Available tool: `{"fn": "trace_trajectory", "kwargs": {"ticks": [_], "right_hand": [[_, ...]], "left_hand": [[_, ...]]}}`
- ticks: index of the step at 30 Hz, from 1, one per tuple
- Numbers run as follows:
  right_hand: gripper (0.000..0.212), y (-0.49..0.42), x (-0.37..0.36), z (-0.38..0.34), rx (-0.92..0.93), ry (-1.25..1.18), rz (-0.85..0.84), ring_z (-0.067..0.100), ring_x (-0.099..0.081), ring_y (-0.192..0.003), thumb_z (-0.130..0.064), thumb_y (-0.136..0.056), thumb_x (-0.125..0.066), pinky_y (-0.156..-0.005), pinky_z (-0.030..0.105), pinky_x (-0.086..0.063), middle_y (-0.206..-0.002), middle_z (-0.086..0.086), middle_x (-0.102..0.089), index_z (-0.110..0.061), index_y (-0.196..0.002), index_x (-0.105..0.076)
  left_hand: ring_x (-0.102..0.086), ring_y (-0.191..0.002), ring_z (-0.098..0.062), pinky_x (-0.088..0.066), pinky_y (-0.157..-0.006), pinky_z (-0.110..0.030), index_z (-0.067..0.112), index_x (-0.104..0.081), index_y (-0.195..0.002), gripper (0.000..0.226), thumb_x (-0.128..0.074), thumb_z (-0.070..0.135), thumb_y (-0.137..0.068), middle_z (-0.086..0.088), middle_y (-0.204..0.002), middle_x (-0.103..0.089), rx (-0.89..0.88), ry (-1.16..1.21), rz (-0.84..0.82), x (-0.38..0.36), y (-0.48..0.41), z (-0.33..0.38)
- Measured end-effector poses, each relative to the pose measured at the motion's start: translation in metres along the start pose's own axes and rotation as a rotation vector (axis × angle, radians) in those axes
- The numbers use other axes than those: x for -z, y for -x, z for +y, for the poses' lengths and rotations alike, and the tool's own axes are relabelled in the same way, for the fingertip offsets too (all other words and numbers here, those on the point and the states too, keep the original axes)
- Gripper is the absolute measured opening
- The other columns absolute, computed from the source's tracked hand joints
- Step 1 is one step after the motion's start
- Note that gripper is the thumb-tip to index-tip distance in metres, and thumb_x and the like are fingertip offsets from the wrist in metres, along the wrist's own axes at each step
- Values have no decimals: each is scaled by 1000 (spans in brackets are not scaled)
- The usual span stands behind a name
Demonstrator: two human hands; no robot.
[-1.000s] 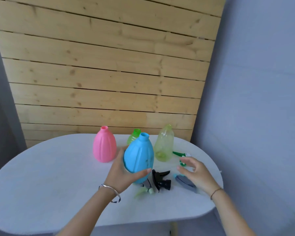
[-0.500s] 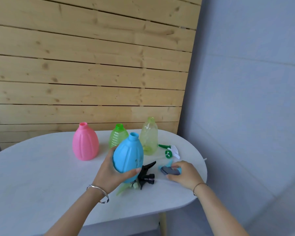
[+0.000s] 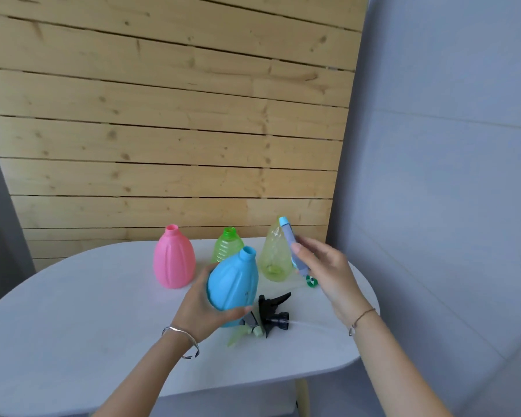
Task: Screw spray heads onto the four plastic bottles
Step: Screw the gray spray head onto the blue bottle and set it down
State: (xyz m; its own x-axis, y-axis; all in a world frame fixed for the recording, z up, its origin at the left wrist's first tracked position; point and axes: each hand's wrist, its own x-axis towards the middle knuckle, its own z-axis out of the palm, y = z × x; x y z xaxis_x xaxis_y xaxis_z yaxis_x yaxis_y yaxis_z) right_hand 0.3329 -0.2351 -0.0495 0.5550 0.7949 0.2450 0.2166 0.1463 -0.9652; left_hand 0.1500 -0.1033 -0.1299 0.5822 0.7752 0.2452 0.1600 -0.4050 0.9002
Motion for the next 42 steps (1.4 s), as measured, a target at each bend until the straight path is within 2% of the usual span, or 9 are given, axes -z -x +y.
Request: {"fn": "trace_trajectory", "kwargs": {"ticks": [3,8,12,17,20,23,31,39,42], "right_hand": [[18,-5,-19,-26,0,-165,-42,10,-66,-91,-33,-88,-60,-83,34,-58,-96,0,-71,-25,-93,-75],[28,-21,-39,-63,35,-571,-53,14,-67,-91,-35,-94,-48,-67,25,-56,-91,-2,-75,-22,-98,-72],[31,-23,-51,-58,10,-742,-35,19,-66,-100,-36,-95,-45,-68,25,-56,-102,2,-72,-18,-111,-65],[30,-29,-51,-58,-16,-900,9,20,-70,-95,-36,-95,-47,-70,26,-58,-96,2,-75,-20,-96,-72],[33,-32,-56,-54,-13,-872,16,19,-72,-91,-36,-95,-48,-68,26,-58,-95,2,-76,-21,-87,-77],[31,-35,-63,-48,-58,-814,17,19,-71,-91,-38,-94,-48,-67,25,-58,-98,5,-74,-16,-104,-69],[40,-32,-77,-26,-181,-555,-24,9,-70,-85,-48,-83,-57,-66,21,-54,-92,-2,-76,-15,-103,-68],[30,-24,-80,-1,-128,-112,-133,11,-64,-106,-12,-81,-71,-97,33,-48,-117,8,-68,-9,-107,-57],[22,-23,-82,5,-64,-11,-178,7,-65,-101,-13,-77,-75,-87,18,-50,-105,2,-69,-16,-93,-60]], "left_hand": [[-57,-99,4,-49,-68,-13,52,-37,-113,83,-90,43,-49,19,-111,-58,18,7,54,12,1,-2],[-54,-100,6,-44,-69,-9,41,-40,-124,94,-87,52,-44,25,-110,-55,27,-82,107,33,2,-11],[-56,-104,-9,-49,-80,-22,35,-42,-126,94,-88,47,-45,14,-114,-56,49,-140,126,38,2,-23],[-56,-103,-12,-51,-85,-29,35,-41,-126,95,-86,51,-44,10,-115,-55,66,-163,137,40,2,-30],[-56,-102,-11,-50,-82,-26,35,-41,-124,94,-85,53,-43,11,-114,-55,72,-157,138,39,1,-31],[-55,-101,-9,-47,-78,-19,34,-41,-125,94,-86,50,-44,9,-115,-55,71,-152,136,39,0,-31],[-54,-106,-9,-50,-86,-26,36,-41,-125,92,-87,47,-46,10,-118,-52,13,-153,104,39,1,-23],[-53,-109,-3,-47,-82,-13,46,-39,-123,89,-85,47,-46,15,-121,-51,-78,-121,35,34,4,-11],[-54,-107,-1,-49,-81,-13,51,-38,-119,86,-85,45,-48,18,-120,-53,-86,-114,16,35,5,-10]]}}
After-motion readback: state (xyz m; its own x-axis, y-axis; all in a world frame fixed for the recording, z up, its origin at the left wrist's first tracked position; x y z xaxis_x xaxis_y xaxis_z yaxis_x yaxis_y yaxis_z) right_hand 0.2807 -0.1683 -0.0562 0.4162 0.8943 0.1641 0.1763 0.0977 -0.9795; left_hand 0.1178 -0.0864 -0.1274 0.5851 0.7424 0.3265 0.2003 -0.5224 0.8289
